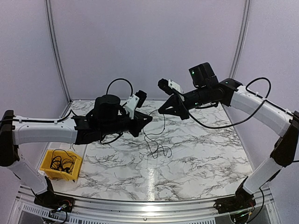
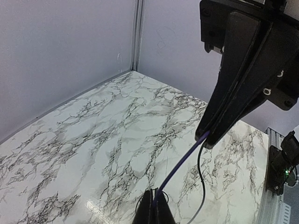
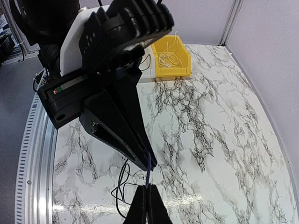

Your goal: Untangle the cables

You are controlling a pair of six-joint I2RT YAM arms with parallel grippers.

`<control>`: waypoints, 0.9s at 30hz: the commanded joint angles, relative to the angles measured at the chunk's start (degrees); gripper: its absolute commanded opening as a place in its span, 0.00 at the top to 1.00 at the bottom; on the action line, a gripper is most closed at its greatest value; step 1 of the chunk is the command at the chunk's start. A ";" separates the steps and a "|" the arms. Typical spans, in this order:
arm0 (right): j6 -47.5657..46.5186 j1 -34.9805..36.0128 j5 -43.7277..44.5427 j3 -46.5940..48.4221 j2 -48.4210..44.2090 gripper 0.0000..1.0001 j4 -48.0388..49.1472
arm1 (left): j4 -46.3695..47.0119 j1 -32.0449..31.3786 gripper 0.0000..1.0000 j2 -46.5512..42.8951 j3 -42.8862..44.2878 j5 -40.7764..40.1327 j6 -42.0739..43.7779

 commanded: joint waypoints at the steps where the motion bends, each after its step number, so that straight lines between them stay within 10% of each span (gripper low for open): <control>1: -0.43 0.35 1.60 -0.52 -2.49 0.93 0.82 | -4.30 0.27 1.00 -2.22 1.45 -4.93 0.47; 15: 0.82 -12.68 -3.91 -27.34 -7.52 0.71 17.12 | -35.20 6.47 1.00 -20.09 7.92 -24.23 2.29; 27: -1.87 -13.03 0.16 -30.26 -2.07 0.70 18.71 | -49.98 11.31 1.00 -30.49 11.38 -38.88 7.65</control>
